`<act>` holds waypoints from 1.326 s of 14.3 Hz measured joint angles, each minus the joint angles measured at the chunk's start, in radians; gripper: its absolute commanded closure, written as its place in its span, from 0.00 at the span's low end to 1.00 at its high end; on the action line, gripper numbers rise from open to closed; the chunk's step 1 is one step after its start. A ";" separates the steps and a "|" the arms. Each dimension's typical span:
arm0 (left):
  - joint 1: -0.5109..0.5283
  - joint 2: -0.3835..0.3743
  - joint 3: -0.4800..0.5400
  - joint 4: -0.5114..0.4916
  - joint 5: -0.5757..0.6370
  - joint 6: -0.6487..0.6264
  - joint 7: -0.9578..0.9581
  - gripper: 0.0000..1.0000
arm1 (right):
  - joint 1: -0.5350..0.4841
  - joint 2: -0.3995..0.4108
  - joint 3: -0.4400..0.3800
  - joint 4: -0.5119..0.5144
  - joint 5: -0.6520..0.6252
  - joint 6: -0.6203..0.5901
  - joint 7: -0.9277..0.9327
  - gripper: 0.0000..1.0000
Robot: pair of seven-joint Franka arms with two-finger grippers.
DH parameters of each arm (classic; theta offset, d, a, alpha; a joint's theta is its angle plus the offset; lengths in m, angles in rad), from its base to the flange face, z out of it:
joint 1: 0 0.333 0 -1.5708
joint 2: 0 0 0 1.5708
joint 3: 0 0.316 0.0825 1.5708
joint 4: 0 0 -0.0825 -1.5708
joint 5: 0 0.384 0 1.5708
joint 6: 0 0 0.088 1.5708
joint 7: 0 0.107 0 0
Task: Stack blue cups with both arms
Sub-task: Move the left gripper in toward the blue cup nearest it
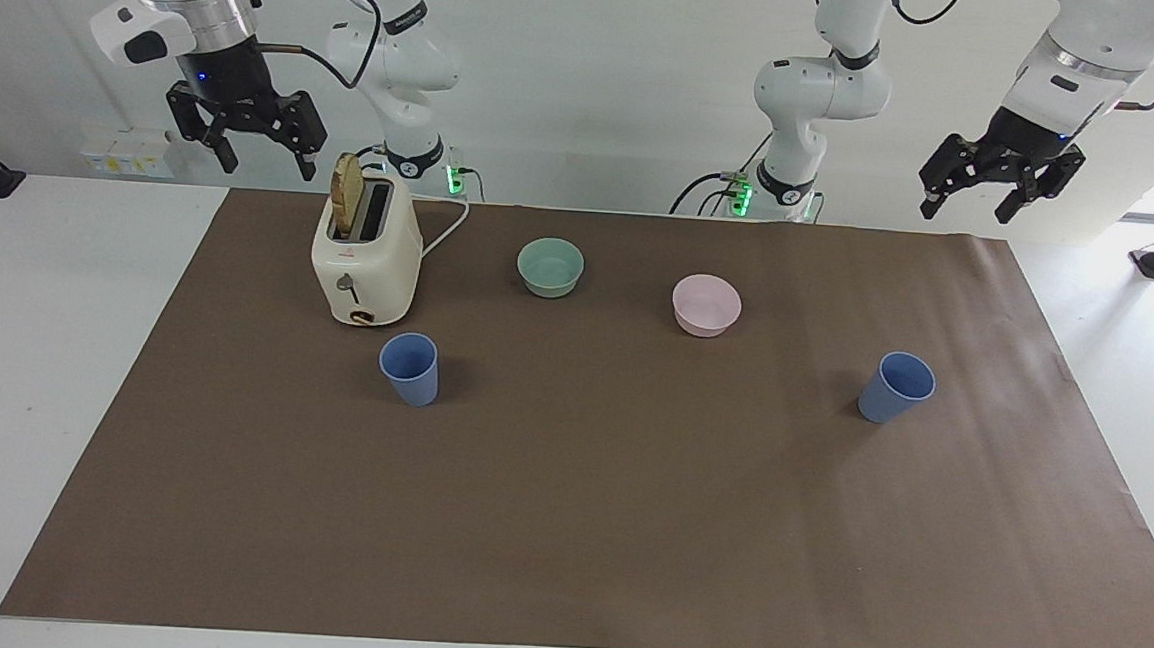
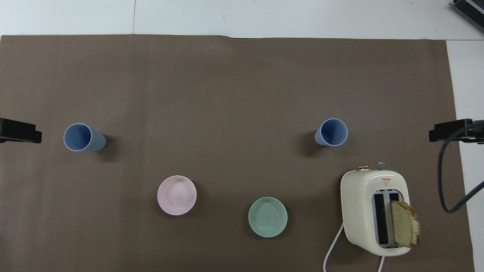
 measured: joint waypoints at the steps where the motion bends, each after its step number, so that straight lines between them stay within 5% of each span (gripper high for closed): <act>1: 0.000 0.000 0.000 0.000 0.000 0.000 0.000 0.00 | 0.000 0.000 0.000 0.000 0.000 0.000 0.000 0.00; 13: 0.008 0.001 0.002 -0.008 0.000 0.045 -0.002 0.00 | 0.000 0.000 0.000 0.000 0.000 0.000 0.000 0.00; 19: 0.101 0.031 0.008 -0.160 0.000 0.238 -0.002 0.00 | 0.000 0.000 0.000 0.000 0.000 0.000 0.000 0.00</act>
